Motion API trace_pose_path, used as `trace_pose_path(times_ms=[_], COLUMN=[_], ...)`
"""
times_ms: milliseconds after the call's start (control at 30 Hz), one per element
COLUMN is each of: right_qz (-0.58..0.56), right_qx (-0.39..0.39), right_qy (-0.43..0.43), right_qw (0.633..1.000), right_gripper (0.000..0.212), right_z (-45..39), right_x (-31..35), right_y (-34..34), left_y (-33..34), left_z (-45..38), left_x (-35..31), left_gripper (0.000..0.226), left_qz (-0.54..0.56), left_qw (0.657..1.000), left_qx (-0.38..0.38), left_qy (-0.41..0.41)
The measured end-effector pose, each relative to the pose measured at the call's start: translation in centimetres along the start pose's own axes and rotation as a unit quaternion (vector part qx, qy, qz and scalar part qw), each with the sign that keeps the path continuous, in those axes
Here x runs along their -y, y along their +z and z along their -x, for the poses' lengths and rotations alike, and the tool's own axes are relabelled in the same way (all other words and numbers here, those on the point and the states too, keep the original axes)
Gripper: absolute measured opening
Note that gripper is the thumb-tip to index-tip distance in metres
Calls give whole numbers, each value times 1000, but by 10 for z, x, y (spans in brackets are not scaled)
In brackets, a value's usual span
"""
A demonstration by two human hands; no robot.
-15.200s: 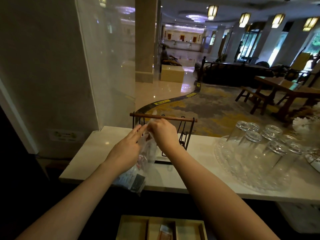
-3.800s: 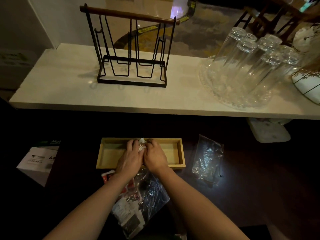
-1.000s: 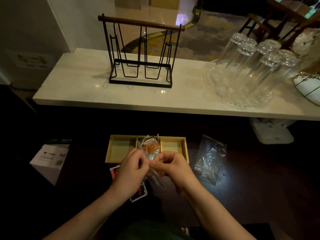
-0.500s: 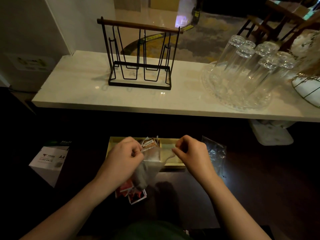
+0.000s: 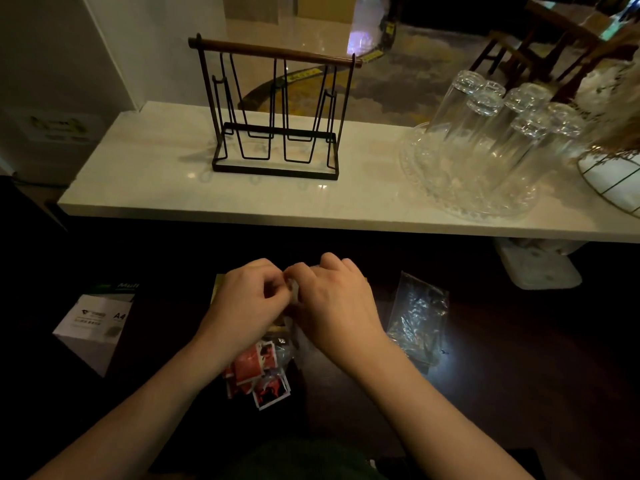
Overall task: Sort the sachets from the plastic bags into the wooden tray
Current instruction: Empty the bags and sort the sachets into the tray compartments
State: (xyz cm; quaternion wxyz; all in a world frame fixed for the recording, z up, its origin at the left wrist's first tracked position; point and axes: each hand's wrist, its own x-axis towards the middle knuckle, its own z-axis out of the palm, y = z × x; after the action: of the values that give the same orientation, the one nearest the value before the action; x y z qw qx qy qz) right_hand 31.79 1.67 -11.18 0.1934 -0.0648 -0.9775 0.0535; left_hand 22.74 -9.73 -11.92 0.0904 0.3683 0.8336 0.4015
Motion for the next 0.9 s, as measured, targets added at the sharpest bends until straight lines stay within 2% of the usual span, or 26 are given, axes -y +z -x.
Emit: trace_pose_path(times_ms=[67,133,233,267,333,367,400,433,533,633,700,767,900], right_qz=[-8,-37,-154,-201,-301,-337,-357,-366,-384,-392,-374,-335,-291], right_qx=[-17,-20,14,8,-19,-28,-35,-38,-38,-26,-12,12,67], right_qy=[8,39,104,113,145,161,173,181,200,207,213,227,258], right_qw=[1000,998,982,973,942,927,917,912,900,896,903,914,919], right_gripper=[20,22,25,26,25,25,29,34,36,24,14,16,11], right_z=[-5,-11,-20,-22,-27,-27,-28,-27,-24,-21,-17,-13,-1], right_x=[-8,-17,-27,-30,-34,-37,-41,-44,-56,-68,-77,-87,-109], right_y=[0,-3,-14,-17,-22,-22,-21,-19,-14,-9,-4,1,18], left_y=[0,1,12,17,29,34,37,38,38,35,30,23,9], left_z=[1,1,-1,2,14,20,24,27,25,19,16,11,-6], left_x=[-1,3,31,39,51,53,53,53,53,57,61,63,60], left_gripper=[16,16,9,8,19,27,30,29,14,17,19,22,24], left_qz=[48,145,235,245,324,393,451,484,486,447,400,339,242], left_qw=[999,989,953,937,881,835,795,776,794,826,860,898,947], left_qx=[9,0,-43,-28,49,88,113,116,61,35,20,-4,-39], left_qy=[13,-24,-186,-248,-343,-376,-390,-387,-360,-342,-316,-279,-209])
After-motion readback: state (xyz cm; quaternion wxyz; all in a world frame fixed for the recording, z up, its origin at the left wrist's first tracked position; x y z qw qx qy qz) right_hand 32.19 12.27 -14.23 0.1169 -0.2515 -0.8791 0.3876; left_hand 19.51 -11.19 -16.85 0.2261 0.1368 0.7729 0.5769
